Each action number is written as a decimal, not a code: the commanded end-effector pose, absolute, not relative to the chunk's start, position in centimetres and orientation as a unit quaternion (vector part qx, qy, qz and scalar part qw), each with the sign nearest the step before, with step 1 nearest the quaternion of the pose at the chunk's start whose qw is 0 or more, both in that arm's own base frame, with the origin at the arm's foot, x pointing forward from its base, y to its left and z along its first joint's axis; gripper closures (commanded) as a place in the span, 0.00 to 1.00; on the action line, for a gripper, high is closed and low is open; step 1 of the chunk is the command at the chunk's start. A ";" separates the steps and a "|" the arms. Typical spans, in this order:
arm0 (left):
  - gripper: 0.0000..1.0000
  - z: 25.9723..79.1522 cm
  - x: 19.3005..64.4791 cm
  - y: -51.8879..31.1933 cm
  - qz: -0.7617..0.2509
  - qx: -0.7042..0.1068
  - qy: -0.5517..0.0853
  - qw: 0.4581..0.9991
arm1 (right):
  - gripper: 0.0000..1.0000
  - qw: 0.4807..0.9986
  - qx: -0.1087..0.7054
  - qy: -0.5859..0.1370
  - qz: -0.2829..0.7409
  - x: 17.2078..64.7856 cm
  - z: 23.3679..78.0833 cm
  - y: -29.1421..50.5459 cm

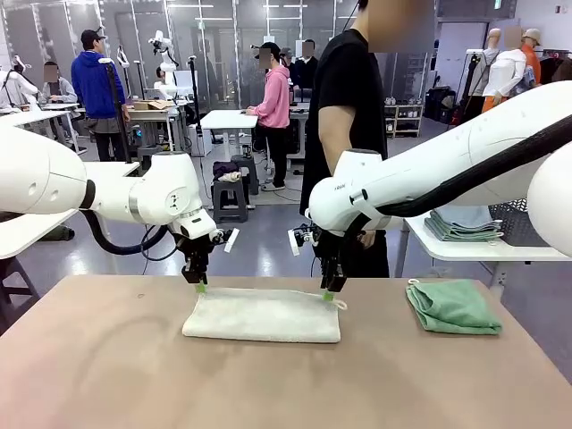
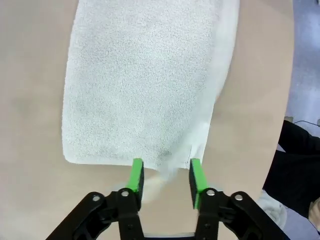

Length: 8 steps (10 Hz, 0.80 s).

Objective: Fold the towels and place them in the basket.
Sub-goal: When a person lays out a Towel with hook on the table, fold it in half twice.

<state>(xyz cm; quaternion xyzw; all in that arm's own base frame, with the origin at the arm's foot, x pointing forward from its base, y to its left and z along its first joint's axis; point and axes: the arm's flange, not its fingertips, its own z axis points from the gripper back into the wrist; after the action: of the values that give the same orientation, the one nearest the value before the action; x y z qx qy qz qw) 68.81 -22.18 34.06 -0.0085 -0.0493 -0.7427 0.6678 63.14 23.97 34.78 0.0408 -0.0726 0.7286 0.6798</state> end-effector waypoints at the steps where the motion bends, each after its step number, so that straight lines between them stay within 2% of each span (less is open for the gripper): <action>1: 0.38 35.2 67.6 -21.1 -0.734 0.019 -0.061 0.676 | 0.34 0.674 0.032 -0.073 0.734 63.1 35.6 23.4; 2: 0.53 36.2 66.8 -20.6 -0.732 0.018 -0.070 0.678 | 0.26 0.675 0.031 -0.075 0.733 62.5 36.3 23.4; 3: 0.19 38.1 65.0 -19.8 -0.732 -0.005 -0.084 0.676 | 0.14 0.682 0.030 -0.079 0.726 60.7 37.8 23.5; 5: 0.19 42.2 61.1 -17.6 -0.730 -0.041 -0.116 0.673 | 0.14 0.717 0.036 -0.070 0.693 55.9 41.3 24.0; 8: 0.19 47.0 56.6 -14.1 -0.720 -0.084 -0.192 0.661 | 0.14 0.797 0.048 -0.087 0.596 50.0 45.2 24.5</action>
<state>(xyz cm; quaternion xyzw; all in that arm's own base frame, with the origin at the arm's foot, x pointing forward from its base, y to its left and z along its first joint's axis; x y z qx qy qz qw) 59.19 -16.09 47.46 -0.0618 -0.1573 -0.7174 0.6758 52.26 24.58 45.15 0.0343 -0.0826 0.6356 0.7668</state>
